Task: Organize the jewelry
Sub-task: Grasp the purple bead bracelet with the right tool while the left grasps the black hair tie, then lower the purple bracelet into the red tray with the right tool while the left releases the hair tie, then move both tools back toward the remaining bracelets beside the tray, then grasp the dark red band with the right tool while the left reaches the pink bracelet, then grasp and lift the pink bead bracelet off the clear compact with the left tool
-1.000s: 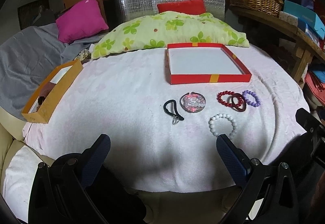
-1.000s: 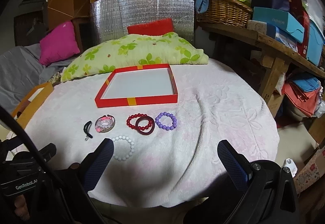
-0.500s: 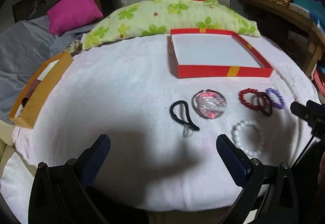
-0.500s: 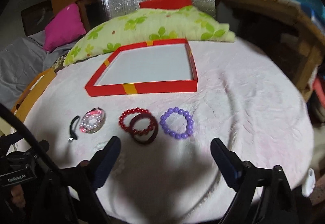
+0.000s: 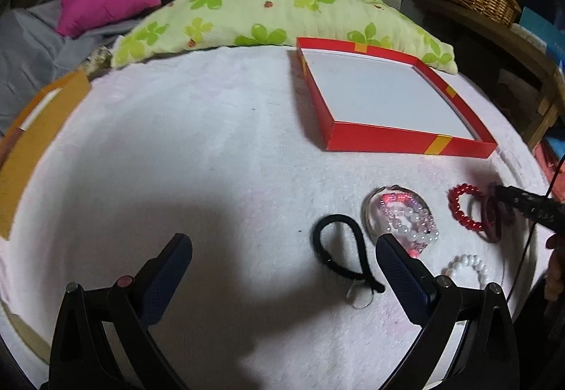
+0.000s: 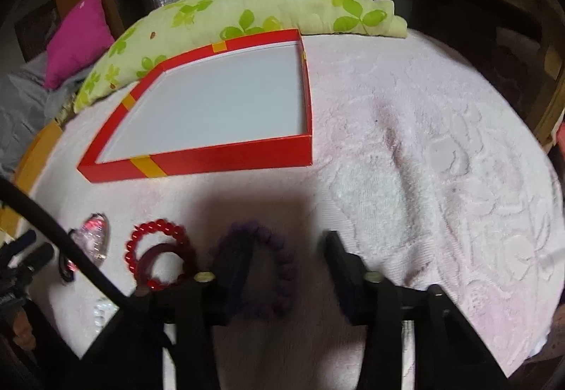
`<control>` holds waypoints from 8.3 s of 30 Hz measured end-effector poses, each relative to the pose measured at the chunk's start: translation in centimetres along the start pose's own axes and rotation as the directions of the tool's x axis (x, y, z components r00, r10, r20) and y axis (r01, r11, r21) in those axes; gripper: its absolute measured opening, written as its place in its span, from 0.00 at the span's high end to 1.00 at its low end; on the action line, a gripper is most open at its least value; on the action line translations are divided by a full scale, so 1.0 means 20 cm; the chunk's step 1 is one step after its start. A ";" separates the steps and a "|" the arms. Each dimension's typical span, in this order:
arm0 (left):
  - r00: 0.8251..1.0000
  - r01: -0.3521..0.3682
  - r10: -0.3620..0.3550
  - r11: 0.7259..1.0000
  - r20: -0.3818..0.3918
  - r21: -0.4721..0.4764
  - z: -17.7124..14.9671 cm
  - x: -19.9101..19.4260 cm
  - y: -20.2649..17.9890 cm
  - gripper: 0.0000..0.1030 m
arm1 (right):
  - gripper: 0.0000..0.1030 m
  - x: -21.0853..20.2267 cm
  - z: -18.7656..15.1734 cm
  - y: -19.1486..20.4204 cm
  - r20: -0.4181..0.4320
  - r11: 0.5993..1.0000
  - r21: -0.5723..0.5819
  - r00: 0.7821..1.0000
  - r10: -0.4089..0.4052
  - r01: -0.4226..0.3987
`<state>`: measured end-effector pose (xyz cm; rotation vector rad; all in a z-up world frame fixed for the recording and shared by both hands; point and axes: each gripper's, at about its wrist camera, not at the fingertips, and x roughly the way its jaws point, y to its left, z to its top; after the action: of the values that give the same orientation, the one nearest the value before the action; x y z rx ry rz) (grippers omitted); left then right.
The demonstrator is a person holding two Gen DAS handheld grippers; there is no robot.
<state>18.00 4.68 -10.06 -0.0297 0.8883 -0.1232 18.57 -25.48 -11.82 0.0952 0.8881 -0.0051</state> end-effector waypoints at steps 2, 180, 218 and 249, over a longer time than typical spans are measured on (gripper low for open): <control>1.000 0.028 -0.028 1.000 -0.011 -0.002 0.00 0.02 -0.01 0.00 | 0.73 0.00 -0.01 0.00 0.013 1.000 -0.016 1.000 -0.024 0.024; 1.000 -0.001 -0.006 0.968 0.029 0.252 0.00 0.00 -0.30 0.37 | 0.59 0.00 -0.04 0.07 -0.083 0.915 0.175 0.920 0.382 -0.364; 0.978 0.206 -0.211 0.953 -0.003 0.220 0.00 0.03 -0.32 0.91 | 0.90 -0.04 -0.06 0.05 -0.015 0.957 0.074 0.960 0.281 -0.279; 0.958 0.288 -0.286 0.954 -0.030 0.084 0.04 0.11 -0.24 0.82 | 0.93 -0.05 -0.05 0.18 0.055 0.981 -0.068 0.981 0.185 -0.181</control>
<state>19.50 -0.31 -10.94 -0.0762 0.8912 -0.4350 17.22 -21.82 -11.37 0.1169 0.8148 0.1905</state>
